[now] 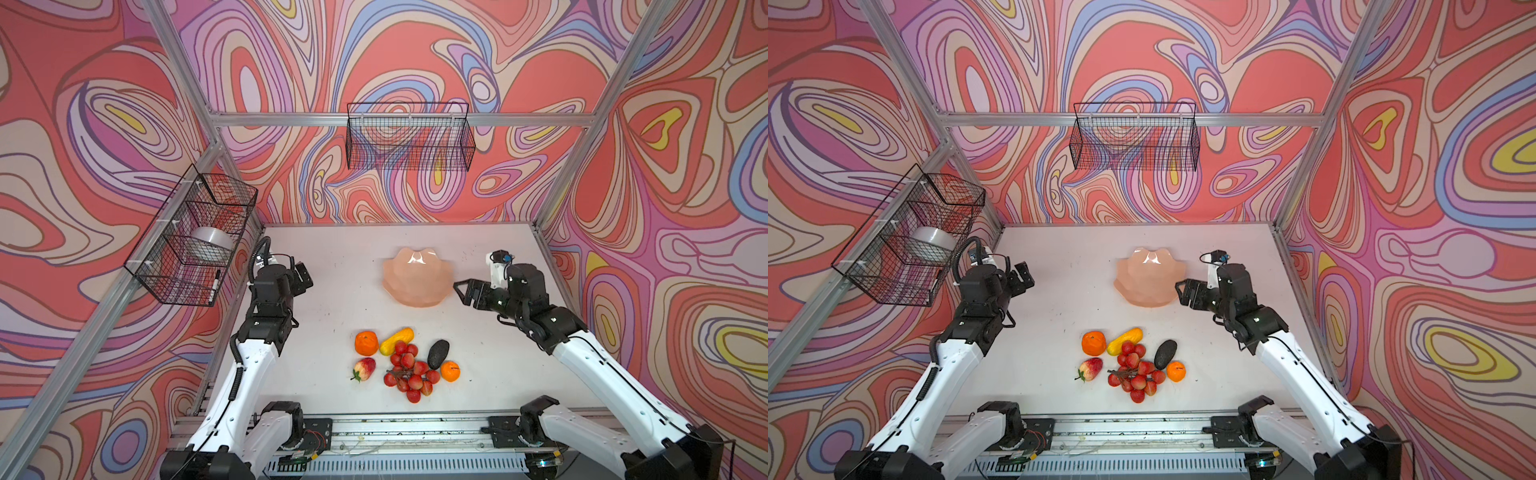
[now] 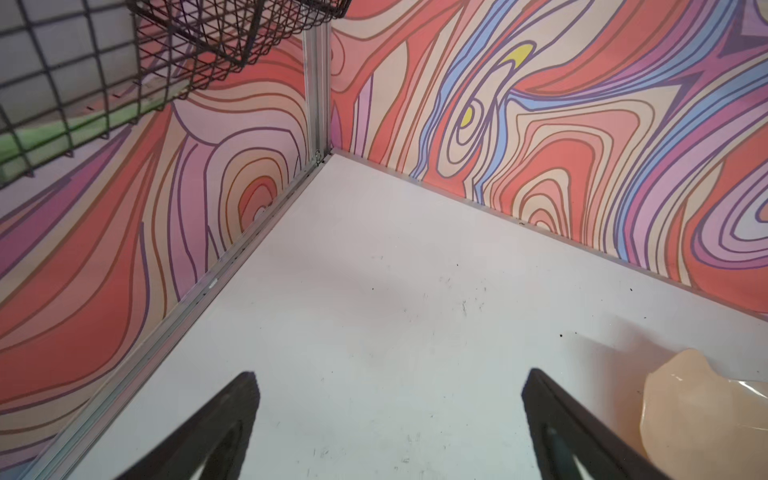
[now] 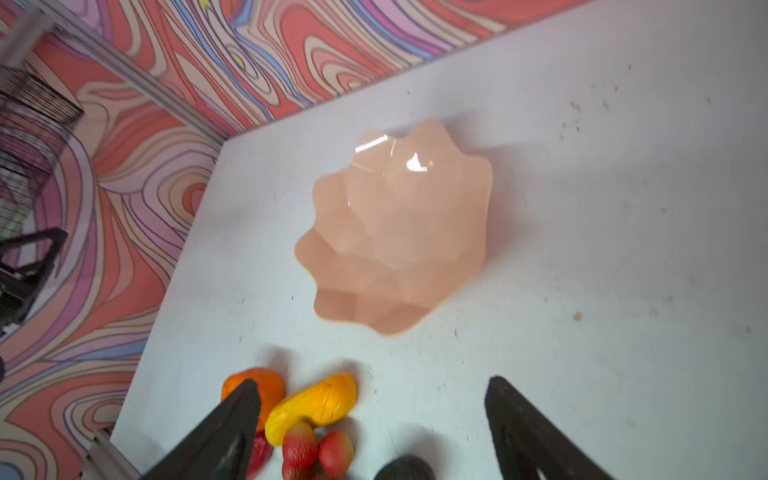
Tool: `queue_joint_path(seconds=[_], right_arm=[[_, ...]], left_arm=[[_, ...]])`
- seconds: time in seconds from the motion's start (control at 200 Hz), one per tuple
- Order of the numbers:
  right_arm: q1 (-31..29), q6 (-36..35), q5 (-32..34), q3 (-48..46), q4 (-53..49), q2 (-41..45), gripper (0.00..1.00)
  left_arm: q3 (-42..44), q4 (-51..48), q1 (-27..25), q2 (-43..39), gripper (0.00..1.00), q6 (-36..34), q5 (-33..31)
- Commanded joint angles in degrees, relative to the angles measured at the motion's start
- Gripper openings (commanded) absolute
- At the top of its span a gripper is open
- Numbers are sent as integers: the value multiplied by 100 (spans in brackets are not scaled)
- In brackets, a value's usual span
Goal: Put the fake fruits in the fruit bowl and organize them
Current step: 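Reach the right gripper down to the small tangerine and grasp it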
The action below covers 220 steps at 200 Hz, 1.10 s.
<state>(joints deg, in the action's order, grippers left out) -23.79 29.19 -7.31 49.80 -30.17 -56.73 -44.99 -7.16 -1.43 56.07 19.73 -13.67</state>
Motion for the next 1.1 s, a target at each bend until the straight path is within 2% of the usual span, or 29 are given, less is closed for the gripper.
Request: queue_joint_path(seconds=[0.0, 0.18, 0.32, 0.436, 0.596, 0.856, 0.976, 1.097], right_arm=[[-592, 601, 693, -258, -1587, 167, 85], [-1589, 1395, 1124, -758, -1940, 177, 82], [-2411, 1831, 1191, -1044, -1578, 6, 82], [-2859, 2076, 1341, -1078, -1429, -383, 82], [-3147, 2171, 1421, -1082, -1119, -955, 82], [-3178, 2375, 1816, -1040, -983, -1715, 77], [-3193, 2579, 1925, -1117, -895, -1874, 66], [-3202, 2774, 1981, -1236, -922, -1686, 53]], left_arm=[[-220, -369, 46, -80, 99, 176, 180], [-212, -418, 55, -185, 99, 120, 203], [-185, -374, 62, -143, 99, 145, 197], [-176, -365, 64, -132, 99, 151, 242], [-152, -348, 64, -141, 99, 162, 251], [-128, -304, 64, -124, 99, 185, 225], [-106, -286, 64, -123, 99, 196, 183], [-97, -270, 64, -123, 99, 193, 182]])
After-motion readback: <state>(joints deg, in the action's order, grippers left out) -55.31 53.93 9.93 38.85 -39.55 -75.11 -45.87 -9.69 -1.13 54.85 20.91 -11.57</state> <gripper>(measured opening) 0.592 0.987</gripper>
